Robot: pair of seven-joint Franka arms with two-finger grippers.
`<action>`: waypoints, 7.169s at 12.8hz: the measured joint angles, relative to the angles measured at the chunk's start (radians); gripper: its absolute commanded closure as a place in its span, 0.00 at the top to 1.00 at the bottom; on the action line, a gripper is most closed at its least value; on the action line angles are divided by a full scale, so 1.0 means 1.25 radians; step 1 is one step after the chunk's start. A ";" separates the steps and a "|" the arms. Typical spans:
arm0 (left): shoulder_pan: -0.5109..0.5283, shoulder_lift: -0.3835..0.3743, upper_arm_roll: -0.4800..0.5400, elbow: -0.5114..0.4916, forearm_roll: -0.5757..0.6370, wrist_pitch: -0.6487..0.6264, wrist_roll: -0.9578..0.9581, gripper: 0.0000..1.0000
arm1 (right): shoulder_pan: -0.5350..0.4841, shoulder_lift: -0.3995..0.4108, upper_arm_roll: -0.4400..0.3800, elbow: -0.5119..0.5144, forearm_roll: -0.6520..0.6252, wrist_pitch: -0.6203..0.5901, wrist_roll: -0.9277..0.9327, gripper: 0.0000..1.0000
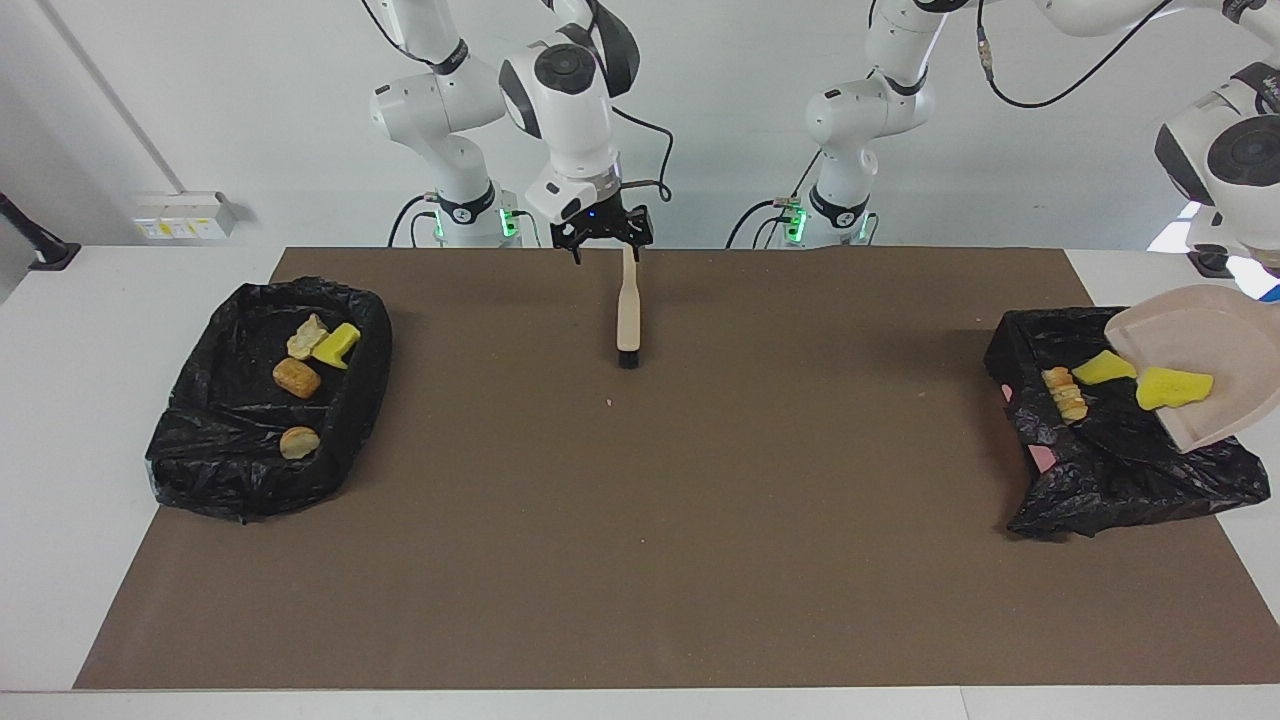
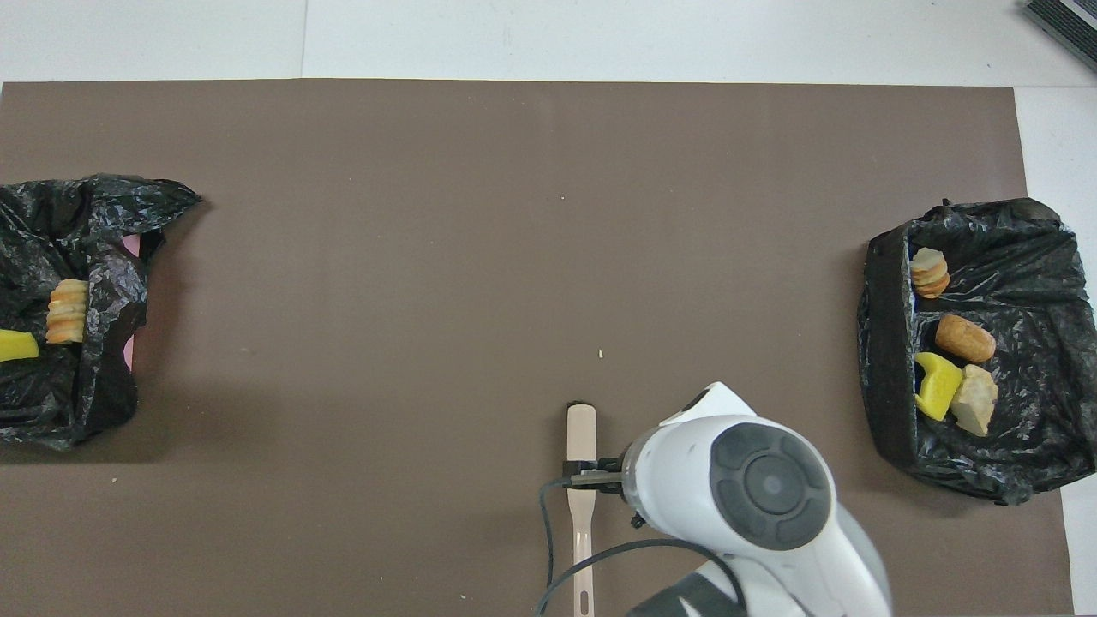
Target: Sweep and dump trash in bin
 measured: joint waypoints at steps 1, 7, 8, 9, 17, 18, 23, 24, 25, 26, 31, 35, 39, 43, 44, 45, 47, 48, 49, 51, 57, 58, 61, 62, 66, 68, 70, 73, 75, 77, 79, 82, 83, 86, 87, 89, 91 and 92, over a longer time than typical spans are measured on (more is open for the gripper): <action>-0.008 -0.003 0.000 0.000 0.035 -0.002 -0.013 0.00 | -0.044 -0.014 -0.002 0.013 -0.012 -0.020 -0.030 1.00; -0.114 -0.014 -0.003 -0.002 0.118 -0.164 -0.175 0.00 | -0.246 -0.055 0.000 0.077 -0.033 -0.065 -0.171 1.00; -0.135 -0.016 -0.006 -0.002 0.115 -0.201 -0.214 0.00 | -0.287 -0.055 0.011 0.092 -0.040 -0.066 -0.213 1.00; -0.156 -0.016 -0.008 -0.002 0.100 -0.238 -0.254 0.00 | -0.316 -0.053 0.017 0.103 -0.043 -0.066 -0.266 1.00; -0.224 -0.026 -0.013 -0.001 -0.282 -0.344 -0.568 0.00 | -0.259 -0.025 -0.133 0.153 -0.165 -0.068 -0.345 1.00; -0.224 -0.026 -0.013 -0.001 -0.291 -0.348 -0.580 0.00 | -0.231 -0.016 -0.183 0.179 -0.185 -0.084 -0.352 1.00; -0.226 -0.033 -0.016 -0.006 -0.491 -0.355 -0.744 0.00 | -0.229 0.058 -0.229 0.353 -0.174 -0.231 -0.377 1.00; -0.232 -0.037 -0.016 -0.010 -0.526 -0.355 -0.781 0.00 | -0.232 0.072 -0.229 0.366 -0.169 -0.232 -0.377 1.00; -0.242 -0.040 -0.017 -0.014 -0.556 -0.356 -0.817 0.00 | -0.232 0.080 -0.229 0.373 -0.169 -0.232 -0.377 1.00; -0.257 -0.044 -0.018 -0.020 -0.590 -0.356 -0.862 0.00 | -0.232 0.084 -0.229 0.377 -0.169 -0.232 -0.377 1.00; -0.417 -0.052 -0.023 -0.050 -0.733 -0.355 -1.117 0.00 | -0.232 0.084 -0.238 0.417 -0.172 -0.296 -0.396 1.00; -0.535 -0.054 -0.024 -0.054 -0.824 -0.290 -1.311 0.00 | -0.229 0.074 -0.223 0.439 -0.172 -0.342 -0.398 1.00; -0.683 0.006 -0.024 -0.062 -0.856 -0.119 -1.542 0.00 | -0.233 0.067 -0.224 0.441 -0.172 -0.342 -0.398 1.00; -0.749 0.108 -0.024 -0.047 -0.917 0.013 -1.630 0.00 | -0.233 0.067 -0.222 0.441 -0.172 -0.342 -0.398 1.00; -0.750 0.123 -0.023 -0.038 -0.920 0.022 -1.634 0.00 | -0.233 0.067 -0.222 0.441 -0.172 -0.342 -0.398 1.00; -0.750 0.131 -0.021 -0.031 -0.920 0.028 -1.635 0.00 | -0.233 0.067 -0.222 0.441 -0.172 -0.342 -0.398 1.00; -0.750 0.140 -0.018 -0.028 -0.921 0.045 -1.636 0.00 | -0.233 0.067 -0.222 0.441 -0.172 -0.342 -0.398 1.00; -0.750 0.142 -0.018 -0.028 -0.921 0.047 -1.636 0.00 | -0.233 0.067 -0.222 0.441 -0.172 -0.342 -0.398 1.00; -0.750 0.145 -0.018 -0.028 -0.922 0.052 -1.636 0.00 | -0.233 0.067 -0.222 0.441 -0.172 -0.342 -0.398 1.00; -0.750 0.151 -0.018 -0.028 -0.923 0.070 -1.637 0.00 | -0.233 0.067 -0.222 0.441 -0.172 -0.342 -0.398 1.00; -0.751 0.196 -0.019 -0.027 -0.930 0.132 -1.638 0.00 | -0.233 0.067 -0.222 0.441 -0.172 -0.342 -0.398 1.00; -0.756 0.207 -0.020 -0.027 -0.931 0.144 -1.638 0.00 | -0.233 0.067 -0.222 0.441 -0.172 -0.342 -0.398 1.00; -0.768 0.227 -0.021 -0.027 -0.931 0.183 -1.638 1.00 | -0.233 0.067 -0.222 0.441 -0.172 -0.342 -0.398 1.00; -0.768 0.228 -0.020 -0.027 -0.931 0.186 -1.638 1.00 | -0.233 0.067 -0.222 0.441 -0.172 -0.342 -0.398 1.00; -0.764 0.221 -0.008 -0.020 -0.931 0.172 -1.641 1.00 | -0.233 0.067 -0.222 0.441 -0.172 -0.342 -0.398 1.00; -0.746 0.191 0.004 -0.014 -0.931 0.126 -1.640 1.00 | -0.233 0.067 -0.222 0.441 -0.172 -0.342 -0.398 1.00; -0.706 0.151 0.009 -0.010 -0.930 0.074 -1.635 1.00 | -0.233 0.067 -0.222 0.441 -0.172 -0.342 -0.398 1.00; -0.639 0.105 0.011 -0.003 -0.922 0.034 -1.549 1.00 | -0.233 0.067 -0.222 0.441 -0.172 -0.342 -0.398 1.00; -0.579 0.077 0.013 0.022 -0.922 -0.033 -1.452 1.00 | -0.233 0.067 -0.222 0.441 -0.172 -0.342 -0.398 1.00; -0.518 0.057 0.015 0.062 -0.921 -0.119 -1.342 1.00 | -0.233 0.067 -0.222 0.441 -0.172 -0.342 -0.398 1.00; -0.466 0.048 0.016 0.097 -0.919 -0.195 -1.227 1.00 | -0.233 0.067 -0.222 0.441 -0.172 -0.342 -0.398 1.00; -0.392 0.042 0.017 0.120 -0.909 -0.261 -1.084 1.00 | -0.233 0.067 -0.222 0.441 -0.172 -0.342 -0.398 1.00; -0.375 0.035 0.017 0.123 -0.896 -0.273 -1.046 1.00 | -0.233 0.067 -0.222 0.441 -0.172 -0.342 -0.398 1.00; -0.320 0.002 0.017 0.124 -0.878 -0.316 -1.012 1.00 | -0.233 0.067 -0.222 0.441 -0.171 -0.342 -0.398 1.00; -0.297 -0.009 0.017 0.121 -0.877 -0.320 -1.009 1.00 | -0.233 0.067 -0.222 0.441 -0.171 -0.342 -0.398 1.00; -0.270 -0.025 0.018 0.112 -0.877 -0.320 -1.004 1.00 | -0.233 0.067 -0.223 0.441 -0.171 -0.342 -0.398 1.00; -0.267 -0.035 0.016 0.098 -0.877 -0.320 -1.005 1.00 | -0.228 0.067 -0.226 0.441 -0.171 -0.342 -0.398 1.00; -0.267 -0.042 0.015 0.090 -0.877 -0.320 -1.009 1.00 | -0.218 0.067 -0.234 0.441 -0.171 -0.341 -0.398 1.00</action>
